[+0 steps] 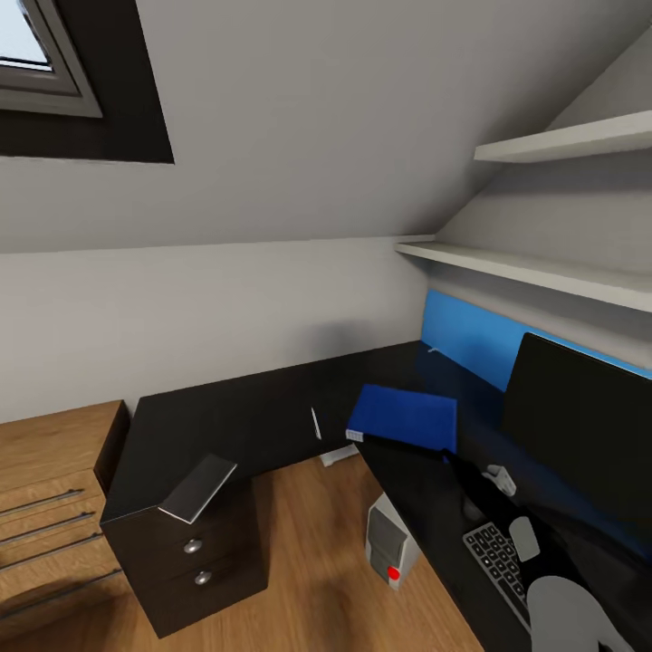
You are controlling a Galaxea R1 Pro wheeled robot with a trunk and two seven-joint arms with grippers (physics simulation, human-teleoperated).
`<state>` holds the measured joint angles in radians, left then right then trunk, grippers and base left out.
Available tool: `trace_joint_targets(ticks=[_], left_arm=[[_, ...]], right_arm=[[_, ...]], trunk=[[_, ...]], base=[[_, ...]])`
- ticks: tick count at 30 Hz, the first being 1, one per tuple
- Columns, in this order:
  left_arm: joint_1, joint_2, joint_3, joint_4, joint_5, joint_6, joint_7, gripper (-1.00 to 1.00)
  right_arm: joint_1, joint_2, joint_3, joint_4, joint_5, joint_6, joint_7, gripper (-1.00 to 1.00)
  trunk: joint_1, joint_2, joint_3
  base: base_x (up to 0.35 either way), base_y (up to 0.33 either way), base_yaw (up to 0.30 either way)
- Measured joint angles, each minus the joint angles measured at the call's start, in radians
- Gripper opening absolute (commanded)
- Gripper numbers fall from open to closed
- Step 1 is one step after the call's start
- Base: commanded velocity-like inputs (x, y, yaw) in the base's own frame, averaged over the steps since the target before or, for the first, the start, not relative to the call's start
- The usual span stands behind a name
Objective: In the bedroom, organize the workspace by keeping the computer under the desk, ensuring the monitor is on the desk, placing the keyboard on the desk next to the monitor, placing the mouse on the desk next to the keyboard, moving the folder from the swivel chair onto the desk next to the mouse, stacking the notebook on top of the folder with the pen on top of the notebook, and positioning the swivel chair next to the desk.
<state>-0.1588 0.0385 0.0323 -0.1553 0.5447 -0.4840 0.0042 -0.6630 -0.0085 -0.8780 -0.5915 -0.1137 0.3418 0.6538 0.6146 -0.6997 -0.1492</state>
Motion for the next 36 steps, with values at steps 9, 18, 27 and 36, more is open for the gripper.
trace_joint_targets(ticks=[9, 18, 27, 36], left_arm=[[0.000, 0.000, 0.000, 0.000, 0.000, 0.000, 0.000, 1.00], [0.000, 0.000, 0.000, 0.000, 0.000, 0.000, 0.000, 1.00], [0.000, 0.000, 0.000, 0.000, 0.000, 0.000, 0.000, 1.00], [0.000, 0.000, 0.000, 0.000, 0.000, 0.000, 0.000, 1.00]], right_arm=[[0.000, 0.019, 0.001, 0.002, -0.015, -0.011, -0.103, -1.00], [0.000, 0.045, 0.001, 0.067, -0.072, -0.144, -0.172, -1.00], [0.000, 0.049, -0.002, 0.179, -0.086, -0.285, -0.191, -1.00], [0.000, 0.060, -0.003, 0.190, -0.159, -0.312, -0.238, -1.00]], trunk=[[0.000, 0.000, 0.000], [0.000, 0.000, 0.000], [0.000, 0.000, 0.000], [0.000, 0.000, 0.000]], base=[[0.000, 0.000, 0.000], [0.000, 0.000, 0.000], [0.000, 0.000, 0.000], [0.000, 0.000, 0.000]])
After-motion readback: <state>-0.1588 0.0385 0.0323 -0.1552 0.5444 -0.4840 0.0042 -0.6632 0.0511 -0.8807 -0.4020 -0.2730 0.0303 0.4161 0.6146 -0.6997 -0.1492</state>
